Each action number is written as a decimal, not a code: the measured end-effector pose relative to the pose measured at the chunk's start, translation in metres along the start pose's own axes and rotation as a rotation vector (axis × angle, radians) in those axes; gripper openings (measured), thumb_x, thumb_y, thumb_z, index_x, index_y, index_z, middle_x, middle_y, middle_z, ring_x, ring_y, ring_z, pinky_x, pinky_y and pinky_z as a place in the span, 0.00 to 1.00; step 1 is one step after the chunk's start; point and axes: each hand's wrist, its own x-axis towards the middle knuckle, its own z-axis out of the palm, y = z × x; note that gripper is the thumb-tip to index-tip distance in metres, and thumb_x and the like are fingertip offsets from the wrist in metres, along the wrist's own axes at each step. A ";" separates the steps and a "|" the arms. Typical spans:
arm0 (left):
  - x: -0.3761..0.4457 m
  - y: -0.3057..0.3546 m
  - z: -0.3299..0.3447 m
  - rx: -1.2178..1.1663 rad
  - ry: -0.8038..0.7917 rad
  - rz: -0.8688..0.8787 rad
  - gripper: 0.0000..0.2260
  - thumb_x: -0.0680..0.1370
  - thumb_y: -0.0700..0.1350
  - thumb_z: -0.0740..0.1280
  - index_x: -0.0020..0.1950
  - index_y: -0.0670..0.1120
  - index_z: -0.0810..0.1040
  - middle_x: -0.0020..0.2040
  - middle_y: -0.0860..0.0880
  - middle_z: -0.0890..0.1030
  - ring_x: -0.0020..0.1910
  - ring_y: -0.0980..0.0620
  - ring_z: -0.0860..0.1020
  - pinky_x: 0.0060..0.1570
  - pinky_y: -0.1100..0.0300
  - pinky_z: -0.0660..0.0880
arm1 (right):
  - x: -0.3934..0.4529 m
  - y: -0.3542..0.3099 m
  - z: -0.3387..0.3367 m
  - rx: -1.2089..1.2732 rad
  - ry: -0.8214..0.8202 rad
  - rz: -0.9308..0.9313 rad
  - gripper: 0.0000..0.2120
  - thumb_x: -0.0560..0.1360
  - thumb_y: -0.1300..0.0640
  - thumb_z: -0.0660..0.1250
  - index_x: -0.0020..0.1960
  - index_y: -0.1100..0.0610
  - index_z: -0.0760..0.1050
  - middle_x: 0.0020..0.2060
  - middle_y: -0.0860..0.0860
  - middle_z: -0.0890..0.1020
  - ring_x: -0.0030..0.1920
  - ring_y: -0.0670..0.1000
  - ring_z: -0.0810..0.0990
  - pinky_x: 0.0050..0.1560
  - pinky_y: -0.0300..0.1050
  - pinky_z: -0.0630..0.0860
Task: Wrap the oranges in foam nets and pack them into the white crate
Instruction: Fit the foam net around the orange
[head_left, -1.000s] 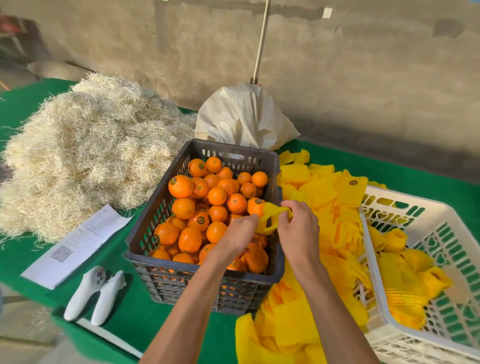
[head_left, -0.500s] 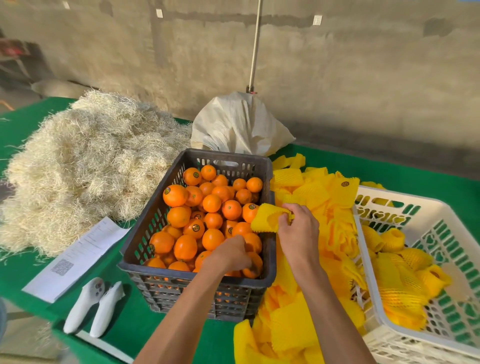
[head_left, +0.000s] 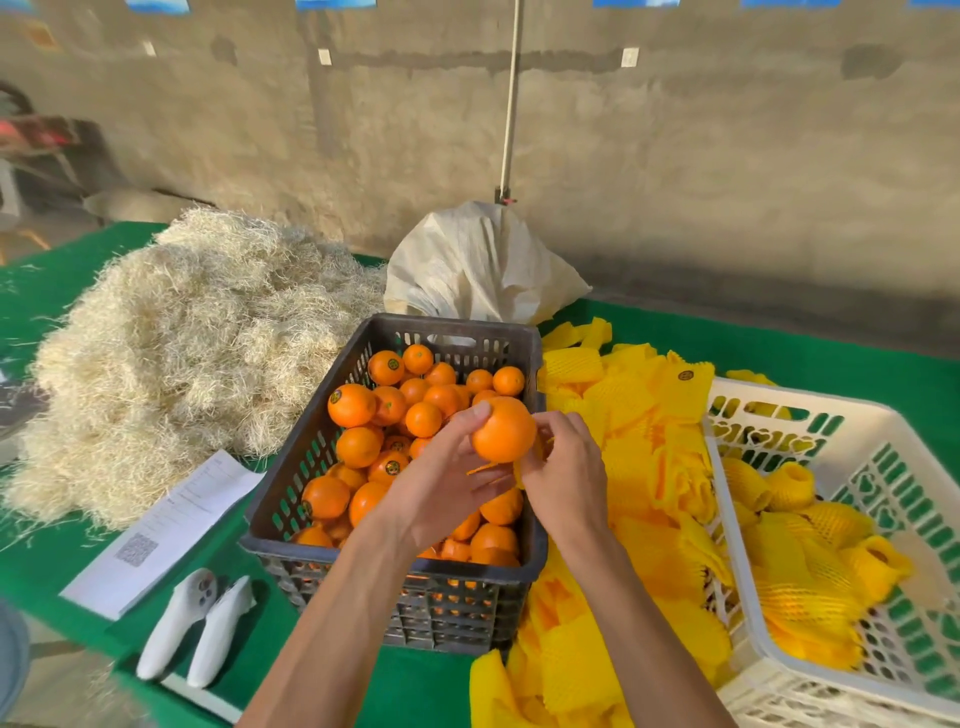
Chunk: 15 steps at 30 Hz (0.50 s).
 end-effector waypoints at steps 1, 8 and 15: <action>0.000 -0.003 0.000 -0.027 -0.024 0.000 0.33 0.72 0.62 0.74 0.72 0.45 0.78 0.69 0.41 0.80 0.69 0.41 0.78 0.72 0.45 0.70 | 0.000 0.001 0.001 0.020 -0.018 -0.001 0.10 0.77 0.56 0.72 0.57 0.53 0.79 0.53 0.50 0.77 0.51 0.51 0.78 0.44 0.40 0.69; -0.005 -0.008 0.004 0.036 0.082 0.019 0.39 0.66 0.62 0.77 0.73 0.46 0.75 0.66 0.45 0.83 0.65 0.48 0.81 0.60 0.55 0.77 | 0.000 0.007 0.003 0.183 -0.121 0.060 0.12 0.76 0.58 0.74 0.59 0.52 0.82 0.53 0.51 0.81 0.54 0.50 0.79 0.51 0.41 0.73; -0.004 -0.014 -0.011 0.036 0.266 0.102 0.31 0.65 0.59 0.83 0.62 0.46 0.82 0.59 0.44 0.85 0.58 0.44 0.85 0.56 0.50 0.82 | 0.004 0.010 -0.006 0.249 -0.252 0.020 0.11 0.82 0.55 0.66 0.62 0.52 0.81 0.59 0.50 0.83 0.61 0.50 0.79 0.61 0.49 0.78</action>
